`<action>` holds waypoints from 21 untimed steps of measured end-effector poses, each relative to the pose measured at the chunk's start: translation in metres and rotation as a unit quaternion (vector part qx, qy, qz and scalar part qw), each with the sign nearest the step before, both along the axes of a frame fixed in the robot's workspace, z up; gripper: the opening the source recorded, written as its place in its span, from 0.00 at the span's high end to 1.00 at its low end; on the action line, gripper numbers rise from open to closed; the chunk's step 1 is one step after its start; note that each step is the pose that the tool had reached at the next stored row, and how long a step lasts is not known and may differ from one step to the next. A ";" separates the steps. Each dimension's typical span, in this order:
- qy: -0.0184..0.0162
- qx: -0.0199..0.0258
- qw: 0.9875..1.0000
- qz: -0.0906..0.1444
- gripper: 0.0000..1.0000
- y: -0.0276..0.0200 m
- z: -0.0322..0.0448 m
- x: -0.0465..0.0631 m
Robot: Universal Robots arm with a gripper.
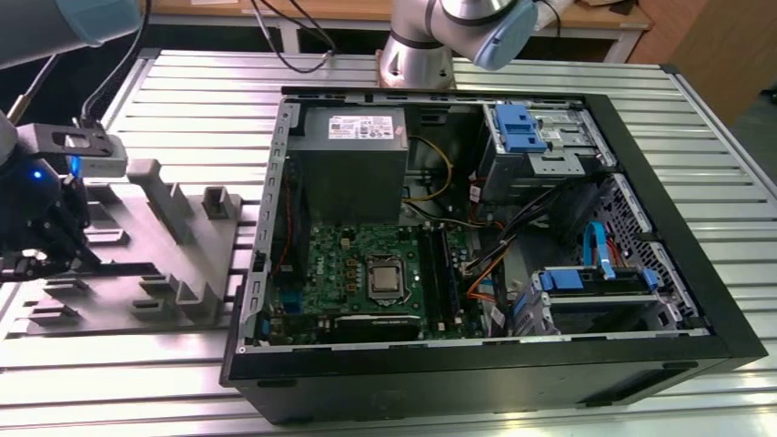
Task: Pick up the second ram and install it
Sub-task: 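Pick up the second ram and move it above second insertion slot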
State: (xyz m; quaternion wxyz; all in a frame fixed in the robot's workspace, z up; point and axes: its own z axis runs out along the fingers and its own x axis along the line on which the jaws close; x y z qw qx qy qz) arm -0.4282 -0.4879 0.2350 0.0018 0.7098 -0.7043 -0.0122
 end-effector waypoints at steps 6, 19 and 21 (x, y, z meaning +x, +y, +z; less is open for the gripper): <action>-0.001 -0.001 1.000 0.000 0.89 0.0008 0.0134 0.000; -0.002 -0.002 1.000 0.000 0.89 0.0024 0.0302 0.000; -0.002 -0.002 1.000 0.000 0.89 0.0024 0.0302 0.000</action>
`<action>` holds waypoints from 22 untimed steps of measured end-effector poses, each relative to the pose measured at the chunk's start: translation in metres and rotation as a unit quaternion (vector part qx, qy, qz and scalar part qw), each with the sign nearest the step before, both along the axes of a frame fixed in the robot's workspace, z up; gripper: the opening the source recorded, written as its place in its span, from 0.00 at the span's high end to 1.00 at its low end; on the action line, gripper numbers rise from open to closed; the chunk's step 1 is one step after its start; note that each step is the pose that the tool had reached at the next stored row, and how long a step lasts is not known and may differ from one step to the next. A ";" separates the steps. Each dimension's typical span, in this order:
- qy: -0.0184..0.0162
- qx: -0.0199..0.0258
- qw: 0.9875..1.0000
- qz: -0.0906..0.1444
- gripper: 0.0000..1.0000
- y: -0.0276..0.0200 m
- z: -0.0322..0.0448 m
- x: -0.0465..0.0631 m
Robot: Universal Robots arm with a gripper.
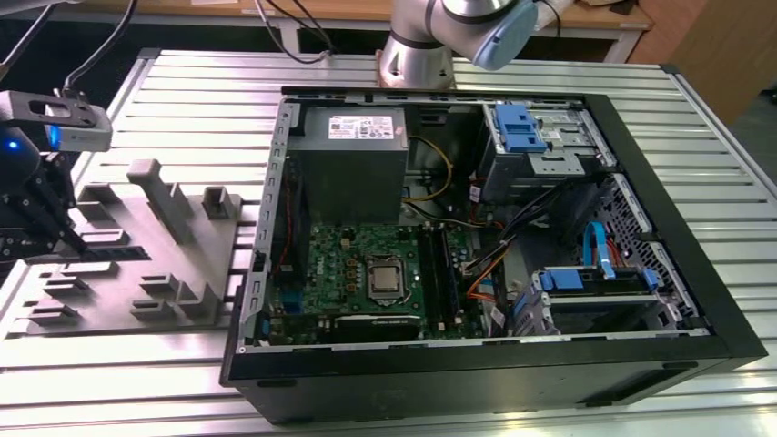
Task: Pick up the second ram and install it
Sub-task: 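Pick up the second ram and move it above second insertion slot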
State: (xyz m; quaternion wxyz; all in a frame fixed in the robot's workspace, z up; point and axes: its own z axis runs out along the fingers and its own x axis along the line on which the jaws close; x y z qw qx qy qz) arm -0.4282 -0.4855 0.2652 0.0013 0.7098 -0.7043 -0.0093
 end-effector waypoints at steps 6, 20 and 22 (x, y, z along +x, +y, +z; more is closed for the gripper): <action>0.000 0.000 1.000 0.000 0.89 0.0001 0.0076 0.000; 0.000 0.000 1.000 0.000 0.89 0.0002 0.0464 0.000; 0.000 0.000 1.000 0.000 0.89 0.0003 0.0545 0.000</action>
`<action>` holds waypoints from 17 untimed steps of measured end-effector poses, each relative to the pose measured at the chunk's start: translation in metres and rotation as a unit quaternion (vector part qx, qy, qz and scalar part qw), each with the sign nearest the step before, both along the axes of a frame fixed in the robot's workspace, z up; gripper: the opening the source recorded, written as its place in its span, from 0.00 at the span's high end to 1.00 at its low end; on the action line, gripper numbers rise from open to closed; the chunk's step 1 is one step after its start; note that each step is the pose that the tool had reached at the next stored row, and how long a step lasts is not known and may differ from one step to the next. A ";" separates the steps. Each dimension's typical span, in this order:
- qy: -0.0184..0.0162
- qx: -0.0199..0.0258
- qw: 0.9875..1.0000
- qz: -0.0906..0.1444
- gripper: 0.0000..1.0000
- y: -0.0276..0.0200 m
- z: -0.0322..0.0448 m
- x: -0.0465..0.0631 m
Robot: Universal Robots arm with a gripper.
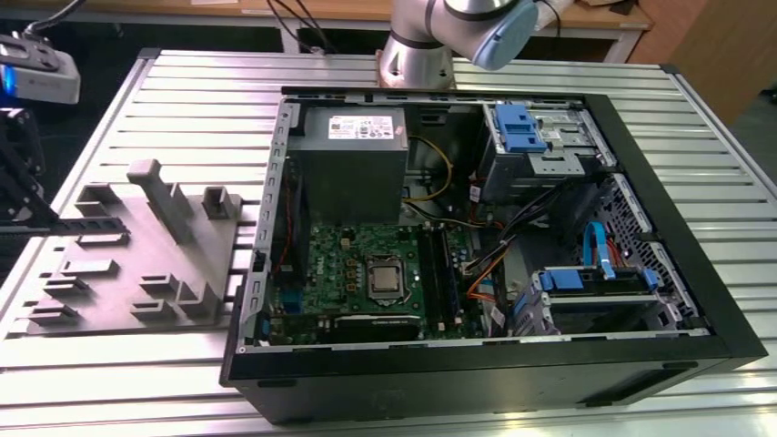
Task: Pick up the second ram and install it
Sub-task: 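Pick up the second ram and move it above second insertion slot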
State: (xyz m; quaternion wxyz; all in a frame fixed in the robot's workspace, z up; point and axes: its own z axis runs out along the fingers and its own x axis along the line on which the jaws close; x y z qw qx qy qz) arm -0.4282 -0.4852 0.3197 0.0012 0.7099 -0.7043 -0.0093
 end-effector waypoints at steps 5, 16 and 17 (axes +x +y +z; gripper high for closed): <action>0.000 0.000 1.000 0.000 0.89 0.0003 0.0150 0.000; 0.000 0.000 1.000 0.000 0.89 0.0024 0.0476 0.000; 0.000 0.000 1.000 0.000 0.89 0.0027 0.0495 0.000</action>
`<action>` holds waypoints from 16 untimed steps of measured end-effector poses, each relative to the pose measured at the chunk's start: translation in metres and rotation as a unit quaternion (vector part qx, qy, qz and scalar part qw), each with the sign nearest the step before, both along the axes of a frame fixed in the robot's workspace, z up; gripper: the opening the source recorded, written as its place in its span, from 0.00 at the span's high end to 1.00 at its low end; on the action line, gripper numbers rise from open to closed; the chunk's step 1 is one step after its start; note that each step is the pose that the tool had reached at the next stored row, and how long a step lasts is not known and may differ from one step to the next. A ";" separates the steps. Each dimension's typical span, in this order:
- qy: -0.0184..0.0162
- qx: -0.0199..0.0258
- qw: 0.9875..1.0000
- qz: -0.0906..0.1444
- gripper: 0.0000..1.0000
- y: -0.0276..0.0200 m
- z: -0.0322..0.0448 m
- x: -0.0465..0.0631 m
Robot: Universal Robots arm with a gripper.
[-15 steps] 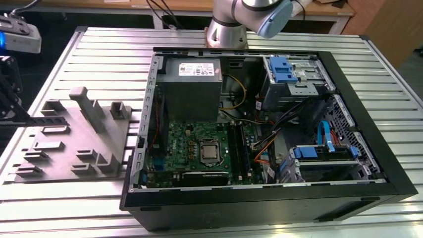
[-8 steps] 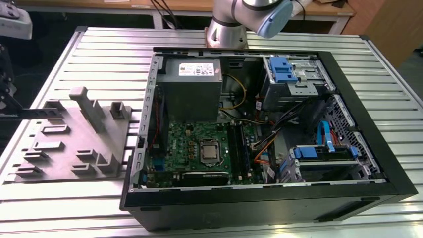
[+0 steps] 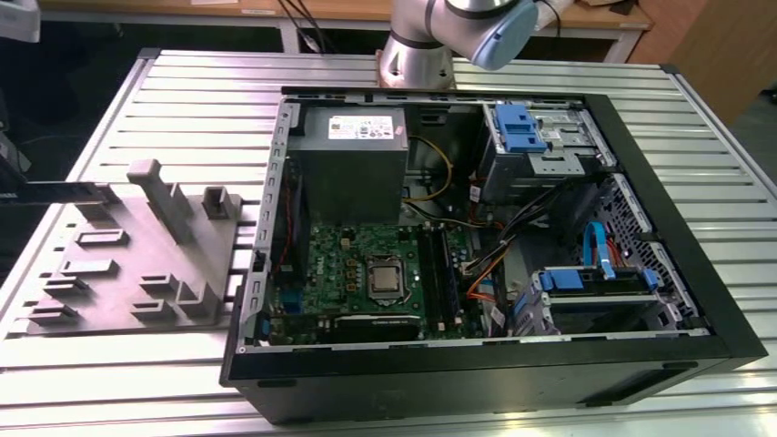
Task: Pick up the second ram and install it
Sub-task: 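Pick up the second ram and move it above second insertion slot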
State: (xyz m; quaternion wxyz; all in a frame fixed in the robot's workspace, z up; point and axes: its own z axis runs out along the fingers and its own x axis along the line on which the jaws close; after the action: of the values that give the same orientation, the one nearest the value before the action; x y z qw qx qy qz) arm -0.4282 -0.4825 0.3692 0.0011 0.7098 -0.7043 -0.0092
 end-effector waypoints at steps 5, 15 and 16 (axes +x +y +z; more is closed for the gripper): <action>0.000 0.000 1.000 0.000 0.89 0.0009 0.0081 0.000; 0.000 0.000 1.000 0.000 0.89 0.0010 0.0250 0.000; 0.000 0.000 1.000 0.000 0.89 0.0010 0.0250 0.000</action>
State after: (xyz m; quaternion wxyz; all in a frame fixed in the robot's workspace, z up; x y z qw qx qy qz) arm -0.4282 -0.4815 0.3942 0.0011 0.7098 -0.7043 -0.0091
